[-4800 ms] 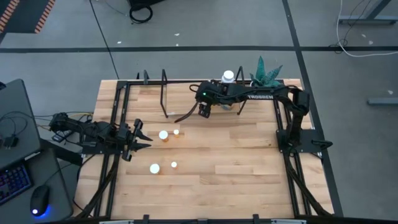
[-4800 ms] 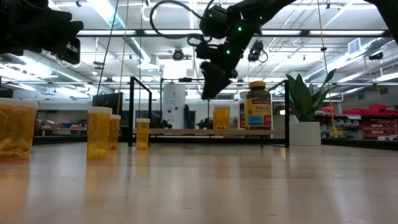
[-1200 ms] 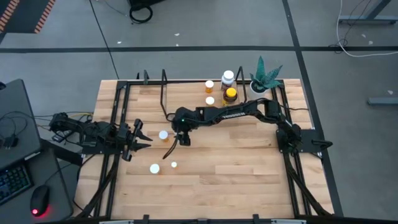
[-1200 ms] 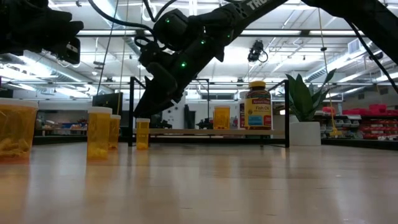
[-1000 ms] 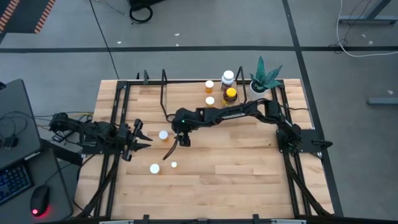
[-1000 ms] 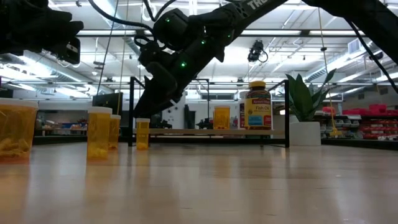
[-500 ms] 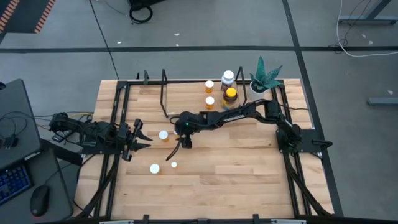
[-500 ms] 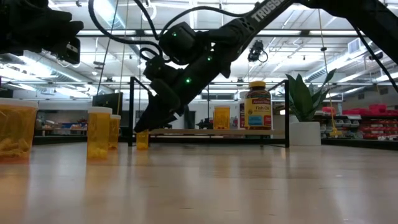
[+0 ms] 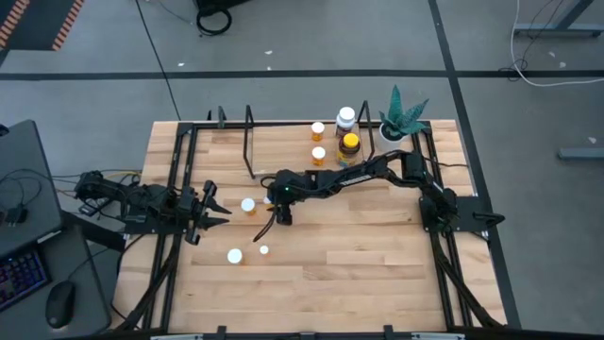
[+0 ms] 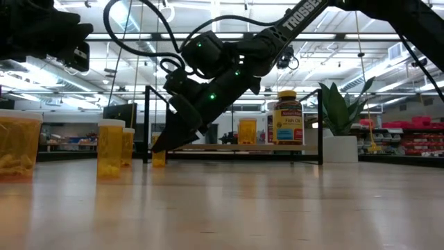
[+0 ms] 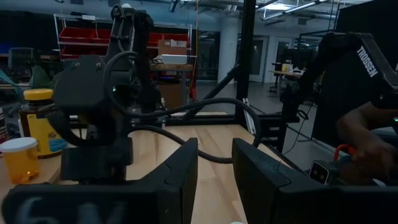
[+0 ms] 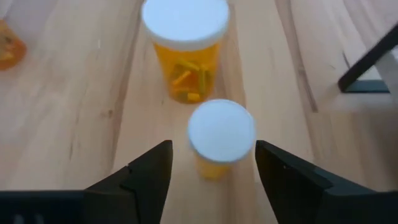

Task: Pick and place medicine bottles onto shelf by color
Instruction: Put the small orange bottle on the shelf

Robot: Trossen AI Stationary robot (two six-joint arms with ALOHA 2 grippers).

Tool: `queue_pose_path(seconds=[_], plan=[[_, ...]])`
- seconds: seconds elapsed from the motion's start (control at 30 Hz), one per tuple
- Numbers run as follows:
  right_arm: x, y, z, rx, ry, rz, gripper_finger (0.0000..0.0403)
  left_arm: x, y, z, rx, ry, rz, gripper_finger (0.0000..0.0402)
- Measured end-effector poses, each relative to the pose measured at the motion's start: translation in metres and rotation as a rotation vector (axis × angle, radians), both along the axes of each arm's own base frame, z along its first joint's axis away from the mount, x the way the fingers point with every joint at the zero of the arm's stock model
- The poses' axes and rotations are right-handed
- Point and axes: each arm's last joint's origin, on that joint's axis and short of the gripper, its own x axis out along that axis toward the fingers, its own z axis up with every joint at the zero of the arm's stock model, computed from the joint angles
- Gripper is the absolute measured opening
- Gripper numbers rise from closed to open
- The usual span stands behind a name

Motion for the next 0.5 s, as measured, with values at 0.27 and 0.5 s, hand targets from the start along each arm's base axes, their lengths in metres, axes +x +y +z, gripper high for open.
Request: queue_pose_path(seconds=[0.27,0.5], plan=[[0.0004,-0.0061,0.0011,-0.008,-0.015,-0.027,0.0204,0.0,0.0,0.0,0.0,0.0,-0.001,0.0107],[0.0015,-0.0062,0.0024,-0.01,-0.031,-0.028,0.0178,0.0,0.0,0.0,0.0,0.0,0.0,0.0107]])
